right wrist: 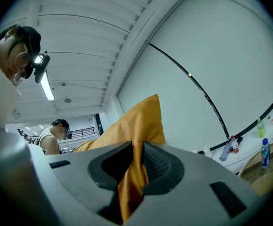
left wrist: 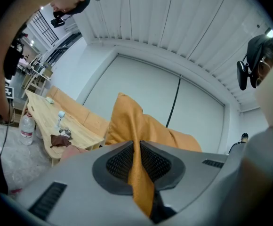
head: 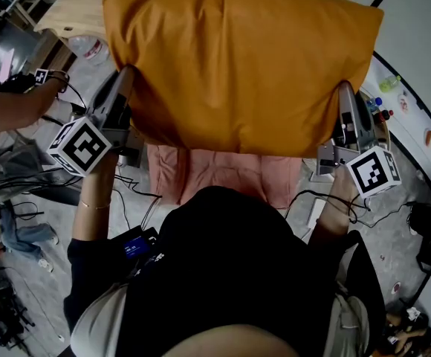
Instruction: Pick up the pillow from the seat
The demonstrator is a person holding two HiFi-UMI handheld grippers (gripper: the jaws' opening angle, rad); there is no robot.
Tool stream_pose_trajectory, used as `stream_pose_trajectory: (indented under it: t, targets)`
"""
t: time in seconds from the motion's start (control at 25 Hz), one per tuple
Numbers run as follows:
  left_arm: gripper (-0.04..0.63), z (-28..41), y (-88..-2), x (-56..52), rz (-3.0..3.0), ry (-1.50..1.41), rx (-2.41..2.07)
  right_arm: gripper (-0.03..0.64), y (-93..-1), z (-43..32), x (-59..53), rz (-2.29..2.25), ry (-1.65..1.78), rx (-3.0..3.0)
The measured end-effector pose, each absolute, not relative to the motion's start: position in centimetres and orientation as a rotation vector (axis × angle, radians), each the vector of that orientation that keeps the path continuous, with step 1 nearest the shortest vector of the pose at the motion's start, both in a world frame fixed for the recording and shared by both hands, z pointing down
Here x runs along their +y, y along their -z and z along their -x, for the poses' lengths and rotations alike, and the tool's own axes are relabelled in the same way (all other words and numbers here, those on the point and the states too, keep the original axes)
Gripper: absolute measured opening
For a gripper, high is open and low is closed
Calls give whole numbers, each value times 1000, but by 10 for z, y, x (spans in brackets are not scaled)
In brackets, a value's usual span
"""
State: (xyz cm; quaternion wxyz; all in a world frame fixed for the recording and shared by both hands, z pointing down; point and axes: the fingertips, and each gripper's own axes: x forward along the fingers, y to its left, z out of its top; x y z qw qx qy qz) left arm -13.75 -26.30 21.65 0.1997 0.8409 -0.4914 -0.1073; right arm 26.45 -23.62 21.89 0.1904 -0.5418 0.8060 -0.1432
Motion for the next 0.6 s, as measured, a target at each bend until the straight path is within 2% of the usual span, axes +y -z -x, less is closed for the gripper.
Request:
stream_pose_trajectory:
  t: [0.6]
  targets:
    - [52, 140, -221, -264, -2343, 285, -1372, 78, -221, -262, -238, 1514, 422, 2274]
